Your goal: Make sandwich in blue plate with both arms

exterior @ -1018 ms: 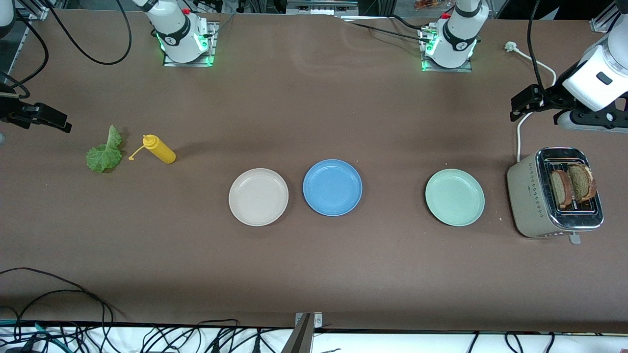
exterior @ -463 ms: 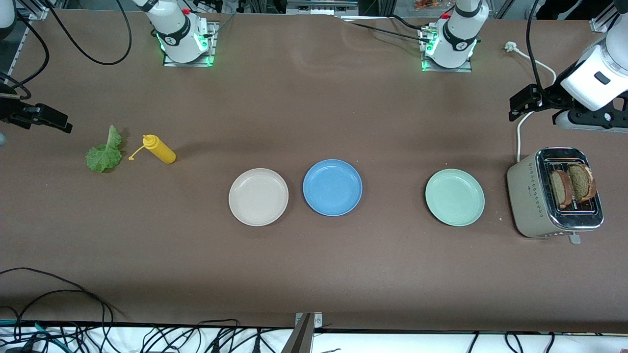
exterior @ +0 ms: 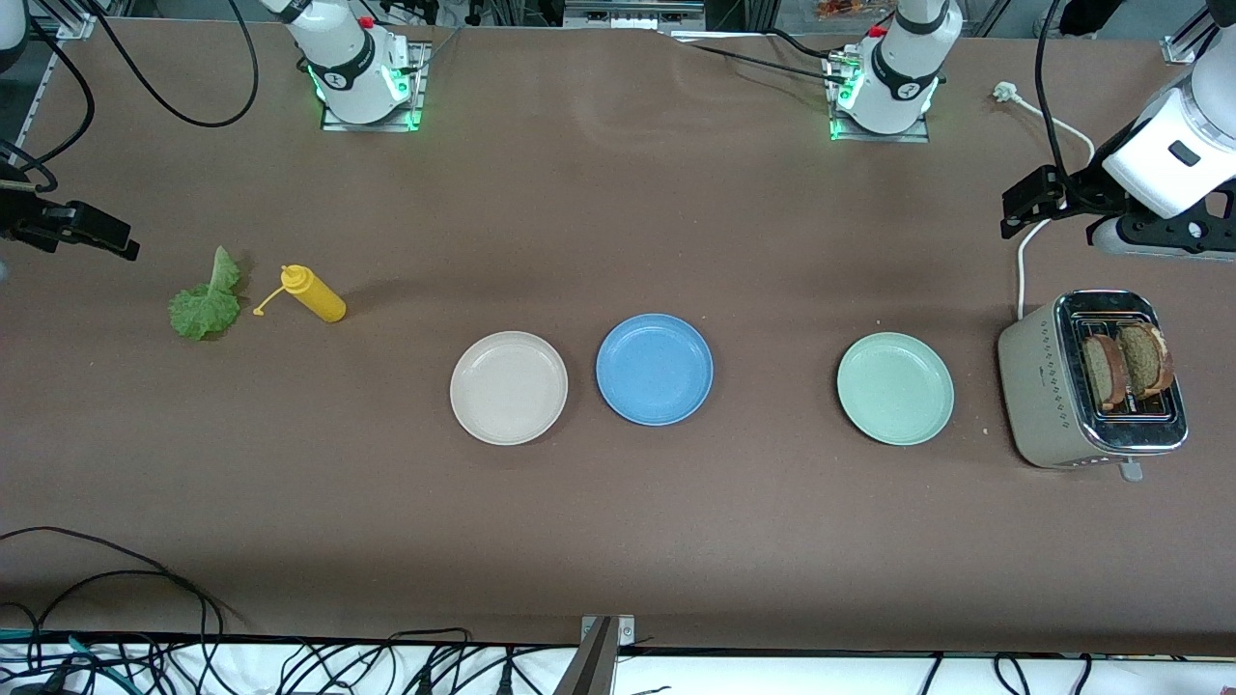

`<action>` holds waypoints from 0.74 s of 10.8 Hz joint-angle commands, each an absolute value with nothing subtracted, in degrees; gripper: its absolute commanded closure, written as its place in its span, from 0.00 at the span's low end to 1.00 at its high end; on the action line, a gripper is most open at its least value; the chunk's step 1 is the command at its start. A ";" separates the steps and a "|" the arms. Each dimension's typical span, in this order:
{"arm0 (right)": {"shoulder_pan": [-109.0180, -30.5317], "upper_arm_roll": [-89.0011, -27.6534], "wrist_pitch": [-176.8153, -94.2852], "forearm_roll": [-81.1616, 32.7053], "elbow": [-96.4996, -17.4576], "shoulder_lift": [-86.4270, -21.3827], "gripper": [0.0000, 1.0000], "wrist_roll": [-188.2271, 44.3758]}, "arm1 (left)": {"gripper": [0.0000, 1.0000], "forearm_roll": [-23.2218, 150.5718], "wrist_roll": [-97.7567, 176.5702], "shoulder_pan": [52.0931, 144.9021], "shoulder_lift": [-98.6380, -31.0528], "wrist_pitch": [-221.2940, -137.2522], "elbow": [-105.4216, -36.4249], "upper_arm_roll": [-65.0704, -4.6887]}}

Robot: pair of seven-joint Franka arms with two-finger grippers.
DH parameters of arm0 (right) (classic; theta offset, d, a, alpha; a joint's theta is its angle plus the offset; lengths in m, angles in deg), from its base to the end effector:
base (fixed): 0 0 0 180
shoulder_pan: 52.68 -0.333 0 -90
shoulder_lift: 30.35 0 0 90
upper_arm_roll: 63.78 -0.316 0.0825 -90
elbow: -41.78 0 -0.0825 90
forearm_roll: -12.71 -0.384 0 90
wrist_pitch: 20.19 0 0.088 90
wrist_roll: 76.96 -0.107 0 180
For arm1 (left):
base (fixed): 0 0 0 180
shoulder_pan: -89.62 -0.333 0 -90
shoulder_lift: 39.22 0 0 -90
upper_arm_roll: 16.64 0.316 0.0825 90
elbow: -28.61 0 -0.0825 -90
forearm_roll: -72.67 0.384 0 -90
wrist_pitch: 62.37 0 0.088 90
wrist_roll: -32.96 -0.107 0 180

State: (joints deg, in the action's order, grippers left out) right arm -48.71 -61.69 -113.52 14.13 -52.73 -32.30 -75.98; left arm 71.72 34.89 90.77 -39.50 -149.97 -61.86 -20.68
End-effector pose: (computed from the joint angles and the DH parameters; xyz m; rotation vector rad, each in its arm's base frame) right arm 0.5627 -0.0620 0.5732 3.1149 -0.1349 -0.0875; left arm 0.5487 -0.0516 0.6144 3.1256 -0.0893 -0.0874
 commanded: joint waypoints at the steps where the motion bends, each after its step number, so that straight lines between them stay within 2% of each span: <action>1: -48.63 -61.93 -112.57 14.90 -52.09 -31.93 0.00 -76.34 | 0.00 70.73 34.28 90.85 -38.96 -150.00 -61.74 -20.60; 8: -48.55 -60.96 -112.39 14.73 -52.96 -31.58 0.00 -75.55 | 0.00 70.73 34.36 90.68 -38.96 -150.00 -61.83 -20.95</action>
